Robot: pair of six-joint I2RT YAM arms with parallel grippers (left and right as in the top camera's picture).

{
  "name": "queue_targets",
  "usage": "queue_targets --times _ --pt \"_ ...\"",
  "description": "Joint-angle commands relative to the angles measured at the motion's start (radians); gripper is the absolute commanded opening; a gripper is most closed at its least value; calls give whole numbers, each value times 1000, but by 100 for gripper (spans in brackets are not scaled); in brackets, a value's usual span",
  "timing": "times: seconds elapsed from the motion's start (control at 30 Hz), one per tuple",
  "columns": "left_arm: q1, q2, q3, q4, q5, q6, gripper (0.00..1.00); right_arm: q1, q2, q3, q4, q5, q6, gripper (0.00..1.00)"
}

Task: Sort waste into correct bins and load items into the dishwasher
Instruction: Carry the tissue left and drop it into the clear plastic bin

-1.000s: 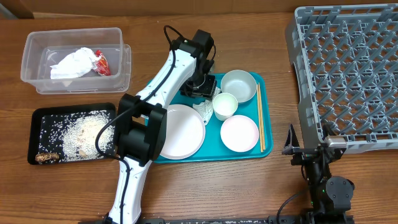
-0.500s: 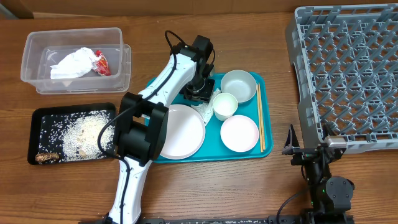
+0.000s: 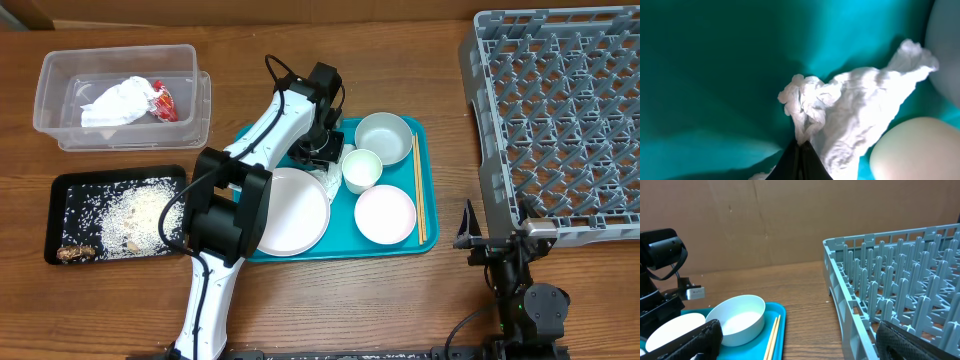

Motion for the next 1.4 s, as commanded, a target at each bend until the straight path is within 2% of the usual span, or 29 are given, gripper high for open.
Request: queue_targets --times 0.0,0.17,0.53,0.7,0.83,0.97,1.1,1.13,1.17,1.23,1.27,1.3,1.37 --pt "22 9 21 -2 9 -63 4 0 -12 -11 6 2 -3 100" --pt "77 9 134 -58 7 -89 4 0 -12 -11 6 2 -3 100" --pt "276 5 525 -240 8 -162 4 0 -12 -11 6 2 -3 100" --pt "382 5 711 -298 8 -279 4 0 -12 -11 6 2 -3 100" --pt "479 5 805 -315 7 -423 4 0 -12 -11 6 2 -3 100" --pt "571 6 813 -326 -4 -563 4 0 -12 -11 6 2 -3 100" --pt "637 7 803 -331 -102 -629 4 0 -12 -11 6 2 -3 100" --pt "646 7 801 -331 -122 -637 7 0 -12 -11 6 2 -3 100" --pt "657 7 800 -331 -145 -642 16 0 -12 -11 6 2 -3 100" --pt "672 7 795 -326 -174 -641 41 0 -12 -11 6 2 -3 100" --pt "677 7 795 -325 -184 -641 59 0 -12 -11 6 2 -3 100" --pt "678 8 795 -324 -188 -640 69 0 -12 -11 6 2 -3 100" --pt "679 8 795 -323 -194 -640 75 0 -12 -11 6 2 -3 100"
